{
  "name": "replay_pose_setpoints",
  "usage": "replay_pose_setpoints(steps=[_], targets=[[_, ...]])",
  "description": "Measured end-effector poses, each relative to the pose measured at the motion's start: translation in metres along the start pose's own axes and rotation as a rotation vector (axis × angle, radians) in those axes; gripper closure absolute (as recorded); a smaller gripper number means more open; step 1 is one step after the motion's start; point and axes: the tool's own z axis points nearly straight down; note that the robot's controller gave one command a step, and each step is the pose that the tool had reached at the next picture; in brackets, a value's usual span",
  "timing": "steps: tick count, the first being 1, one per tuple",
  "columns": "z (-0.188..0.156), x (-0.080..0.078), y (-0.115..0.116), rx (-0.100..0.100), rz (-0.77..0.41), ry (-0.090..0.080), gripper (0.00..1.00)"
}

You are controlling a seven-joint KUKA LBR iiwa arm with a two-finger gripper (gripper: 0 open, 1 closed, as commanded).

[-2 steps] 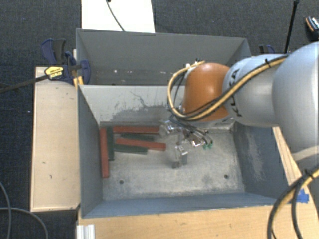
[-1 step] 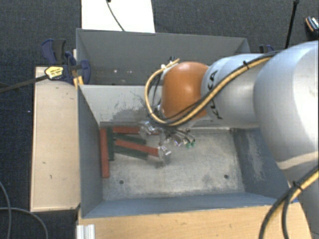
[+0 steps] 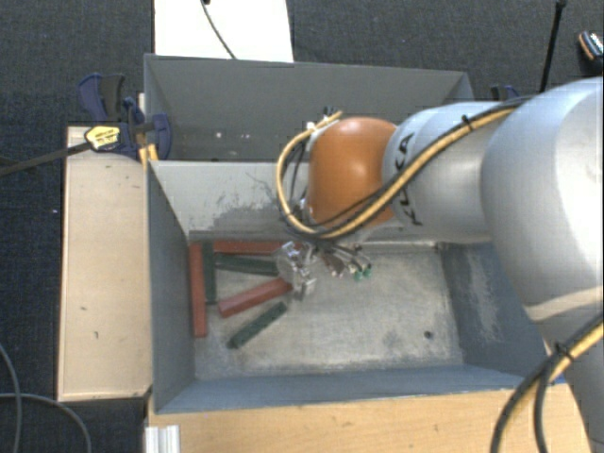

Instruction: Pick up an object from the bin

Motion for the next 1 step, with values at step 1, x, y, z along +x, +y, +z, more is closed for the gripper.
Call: replay_pose_setpoints(steps=[1], targets=[[-0.1575, -0.0027, -0.0001, 0.002, 0.148, -0.007, 1.00]])
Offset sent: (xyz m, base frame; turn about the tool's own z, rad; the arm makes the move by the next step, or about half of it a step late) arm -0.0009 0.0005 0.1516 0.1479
